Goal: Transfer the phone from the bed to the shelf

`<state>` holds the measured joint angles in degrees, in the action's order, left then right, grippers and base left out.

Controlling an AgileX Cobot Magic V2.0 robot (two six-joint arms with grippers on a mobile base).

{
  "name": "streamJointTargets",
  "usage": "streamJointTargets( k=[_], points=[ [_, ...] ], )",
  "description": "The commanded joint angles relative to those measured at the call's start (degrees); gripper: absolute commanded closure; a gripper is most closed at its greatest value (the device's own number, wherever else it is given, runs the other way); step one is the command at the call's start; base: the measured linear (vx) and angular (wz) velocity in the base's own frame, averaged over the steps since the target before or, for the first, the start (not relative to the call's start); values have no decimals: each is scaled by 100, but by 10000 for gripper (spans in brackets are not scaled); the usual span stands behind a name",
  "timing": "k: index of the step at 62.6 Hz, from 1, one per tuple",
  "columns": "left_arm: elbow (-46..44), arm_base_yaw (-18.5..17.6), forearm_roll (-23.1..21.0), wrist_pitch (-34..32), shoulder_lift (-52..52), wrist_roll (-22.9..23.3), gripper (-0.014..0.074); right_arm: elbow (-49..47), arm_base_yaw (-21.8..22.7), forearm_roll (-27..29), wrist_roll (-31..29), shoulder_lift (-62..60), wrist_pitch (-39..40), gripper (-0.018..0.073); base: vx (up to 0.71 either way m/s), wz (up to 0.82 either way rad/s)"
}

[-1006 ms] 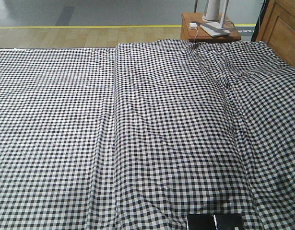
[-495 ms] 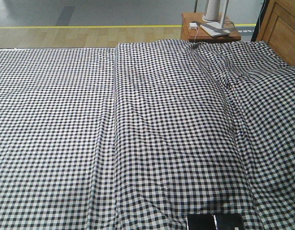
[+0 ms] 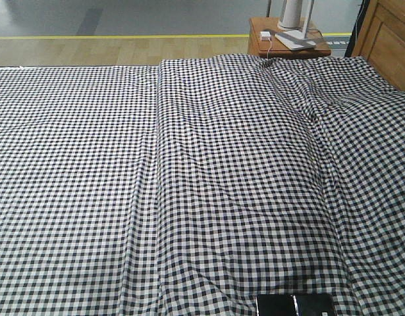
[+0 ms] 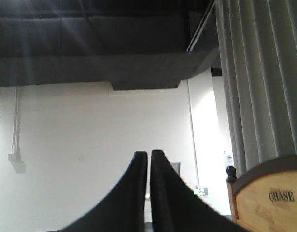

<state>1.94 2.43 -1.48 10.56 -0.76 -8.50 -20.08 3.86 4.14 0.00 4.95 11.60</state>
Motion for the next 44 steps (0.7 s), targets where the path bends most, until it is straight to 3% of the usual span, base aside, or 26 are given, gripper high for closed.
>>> streamJointTargets(
  k=[1,16,28,35,44],
  points=[
    [-122,-20,-52,-415,-77,33,595,-689,29,-4,0,504,-163,564,0,0],
    [-122,-20,-52,-415,-77,33,595,-1912,29,-9,0,1889,-2042,538,0,0],
    [-122,-20,-52,-415,-77,33,595,-2223,29,-17,-176,2821,-2933,452,0,0],
    [-122,-20,-52,-415,-77,33,595,-2223,29,-17,-281,3253,-3274,352,0,0],
    [-122,-20,-52,-415,-77,33,595,-2223,29,-17,-496,3661,-3626,132,0,0]
  ],
)
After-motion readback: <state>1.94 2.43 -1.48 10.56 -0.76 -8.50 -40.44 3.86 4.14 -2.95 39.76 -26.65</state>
